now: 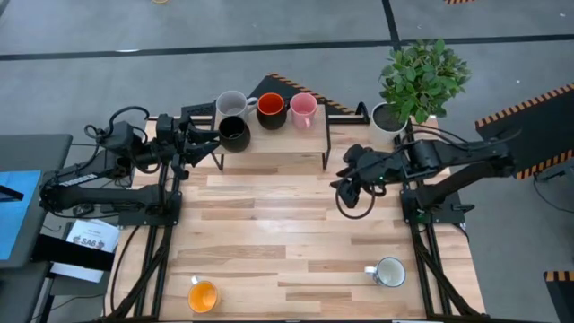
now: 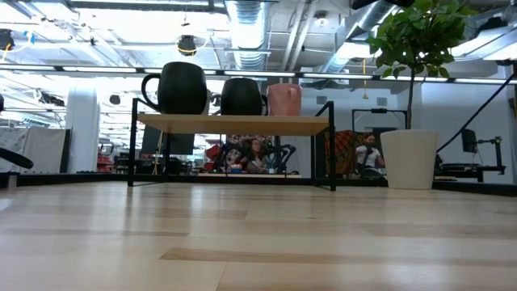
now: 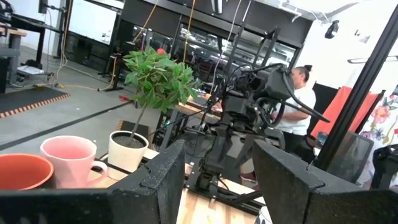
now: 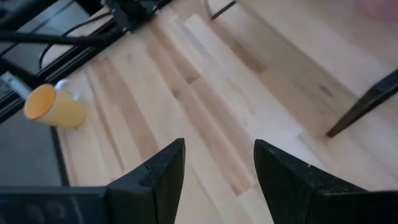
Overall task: Place coffee mugs
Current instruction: Put the white and blue cup on the shelf
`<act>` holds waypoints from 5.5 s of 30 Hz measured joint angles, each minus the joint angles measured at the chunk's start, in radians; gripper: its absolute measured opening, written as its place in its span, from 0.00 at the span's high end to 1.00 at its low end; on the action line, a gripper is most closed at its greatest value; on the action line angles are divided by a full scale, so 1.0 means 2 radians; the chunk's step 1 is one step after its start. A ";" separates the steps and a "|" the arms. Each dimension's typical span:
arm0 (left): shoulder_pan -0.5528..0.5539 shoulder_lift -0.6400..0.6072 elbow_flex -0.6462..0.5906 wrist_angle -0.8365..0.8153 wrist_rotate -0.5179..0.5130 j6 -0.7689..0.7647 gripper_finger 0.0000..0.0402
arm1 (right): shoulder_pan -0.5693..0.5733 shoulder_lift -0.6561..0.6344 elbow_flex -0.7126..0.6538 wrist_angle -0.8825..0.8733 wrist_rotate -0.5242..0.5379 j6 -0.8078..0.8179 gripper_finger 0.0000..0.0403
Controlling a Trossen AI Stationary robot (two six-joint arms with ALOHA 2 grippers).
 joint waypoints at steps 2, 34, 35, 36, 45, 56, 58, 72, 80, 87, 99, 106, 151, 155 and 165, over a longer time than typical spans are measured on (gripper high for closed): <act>0.000 0.000 0.000 0.000 0.000 0.000 0.57 | 0.000 0.006 0.000 0.004 -0.020 0.000 0.46; 0.000 0.000 0.000 -0.023 -0.011 0.005 0.57 | 0.331 0.046 -0.179 -0.094 -0.216 0.501 0.46; 0.000 0.000 0.000 -0.023 -0.012 0.005 0.57 | 0.331 0.051 -0.179 -0.092 -0.216 0.497 0.46; 0.000 0.000 0.000 -0.023 -0.012 0.005 0.57 | 0.331 0.057 -0.179 -0.092 -0.216 0.496 0.46; 0.000 0.000 0.000 -0.023 -0.012 0.004 0.57 | 0.327 0.131 -0.179 -0.097 -0.227 0.482 0.46; 0.000 0.000 0.000 -0.023 -0.015 0.012 0.57 | 0.271 0.106 -0.171 -0.104 -0.239 0.383 0.90; 0.000 0.000 0.000 -0.022 -0.015 0.012 0.57 | 0.233 0.083 -0.152 -0.105 -0.224 0.342 0.90; 0.000 0.000 0.000 -0.021 -0.015 -0.001 0.57 | -0.090 0.198 0.217 -0.113 -0.110 -0.032 0.90; 0.000 0.000 0.000 -0.021 -0.015 -0.002 0.57 | -0.182 0.318 0.401 -0.118 -0.064 -0.102 0.90; 0.000 0.000 0.000 -0.019 -0.014 -0.011 0.57 | -0.209 0.395 0.464 -0.168 -0.053 -0.128 0.90; 0.000 0.000 0.000 -0.020 -0.012 -0.025 0.57 | -0.235 0.415 0.460 -0.185 -0.042 -0.129 0.90; 0.000 0.010 0.000 0.005 -0.023 -0.033 0.57 | -0.237 0.415 0.460 -0.185 -0.042 -0.119 0.90; -0.051 0.218 0.000 0.015 -0.079 0.142 0.57 | -0.248 0.415 0.456 -0.172 -0.068 -0.076 0.84; -0.051 0.218 0.000 0.014 -0.079 0.142 0.57 | -0.246 0.421 0.457 -0.170 -0.069 -0.076 0.84; -0.051 0.218 0.000 0.012 -0.079 0.128 0.57 | -0.242 0.446 0.458 -0.171 -0.071 -0.070 0.83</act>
